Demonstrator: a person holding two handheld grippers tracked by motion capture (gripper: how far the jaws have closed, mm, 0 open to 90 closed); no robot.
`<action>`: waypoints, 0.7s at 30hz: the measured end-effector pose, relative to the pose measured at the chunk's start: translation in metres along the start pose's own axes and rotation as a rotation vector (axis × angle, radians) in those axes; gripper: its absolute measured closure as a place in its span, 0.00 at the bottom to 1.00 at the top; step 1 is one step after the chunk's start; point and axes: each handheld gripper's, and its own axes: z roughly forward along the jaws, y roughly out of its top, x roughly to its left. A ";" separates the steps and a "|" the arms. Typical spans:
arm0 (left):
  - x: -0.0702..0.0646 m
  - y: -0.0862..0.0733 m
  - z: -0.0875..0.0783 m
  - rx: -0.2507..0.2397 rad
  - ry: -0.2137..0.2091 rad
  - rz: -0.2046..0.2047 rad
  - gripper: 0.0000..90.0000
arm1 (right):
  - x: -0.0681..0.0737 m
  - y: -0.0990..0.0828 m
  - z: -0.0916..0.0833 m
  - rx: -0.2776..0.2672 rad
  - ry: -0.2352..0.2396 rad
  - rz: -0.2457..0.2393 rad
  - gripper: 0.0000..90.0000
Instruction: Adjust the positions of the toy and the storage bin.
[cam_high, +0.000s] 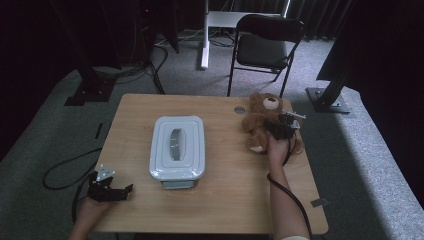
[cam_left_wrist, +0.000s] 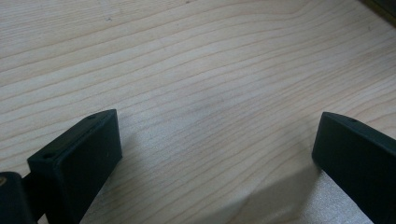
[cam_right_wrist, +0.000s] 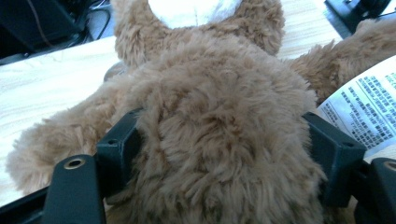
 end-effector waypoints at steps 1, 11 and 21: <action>0.000 0.000 0.000 0.000 0.000 0.000 0.02 | -0.002 0.001 -0.001 0.006 0.011 0.008 0.27; 0.000 0.001 0.000 0.000 0.001 -0.001 0.02 | -0.012 0.004 -0.026 -0.036 0.011 -0.021 0.15; -0.001 0.008 0.006 0.001 -0.020 -0.003 0.02 | 0.019 0.007 -0.073 -0.133 0.186 -0.133 0.15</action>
